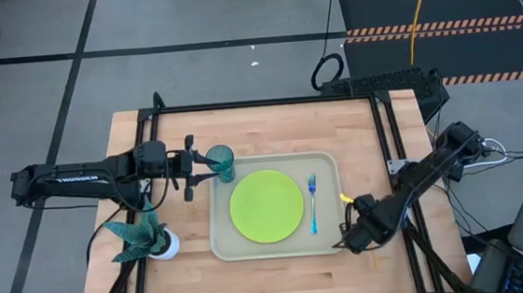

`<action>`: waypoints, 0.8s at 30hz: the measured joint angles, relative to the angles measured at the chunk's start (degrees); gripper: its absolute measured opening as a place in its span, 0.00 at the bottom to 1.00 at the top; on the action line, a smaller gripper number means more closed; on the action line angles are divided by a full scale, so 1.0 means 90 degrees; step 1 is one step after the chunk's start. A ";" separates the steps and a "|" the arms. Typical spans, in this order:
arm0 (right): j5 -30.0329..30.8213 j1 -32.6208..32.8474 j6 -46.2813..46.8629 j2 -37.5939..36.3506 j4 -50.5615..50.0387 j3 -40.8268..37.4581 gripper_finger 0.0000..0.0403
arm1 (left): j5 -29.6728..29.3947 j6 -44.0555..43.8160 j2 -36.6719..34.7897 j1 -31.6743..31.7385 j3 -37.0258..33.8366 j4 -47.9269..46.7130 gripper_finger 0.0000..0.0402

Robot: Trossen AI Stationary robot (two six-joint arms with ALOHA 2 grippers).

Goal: Pick and place plate/cup/fork/spoon on tray
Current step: Put the yellow spoon on the gray serving tray

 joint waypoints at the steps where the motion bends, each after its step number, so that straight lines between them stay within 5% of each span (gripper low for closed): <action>1: 0.0181 -0.0117 -0.0137 -0.0017 -0.0197 0.0154 0.01 | 0.0000 0.0000 0.0000 0.0000 0.0000 0.0000 0.37; 8: 0.1450 -0.1235 -0.1356 -0.0031 0.0047 0.0663 0.00 | -0.0002 0.0036 0.0000 0.0000 0.0000 -0.0002 0.37; 16: 0.1473 -0.2316 -0.2515 0.0001 0.0559 0.0156 0.00 | -0.0002 0.0058 0.0000 0.0000 -0.0002 -0.0153 0.37; 24: 0.1344 -0.3068 -0.3343 0.0003 0.2593 -0.0698 0.00 | -0.0005 0.0046 0.0000 0.0000 -0.0002 -0.0130 0.37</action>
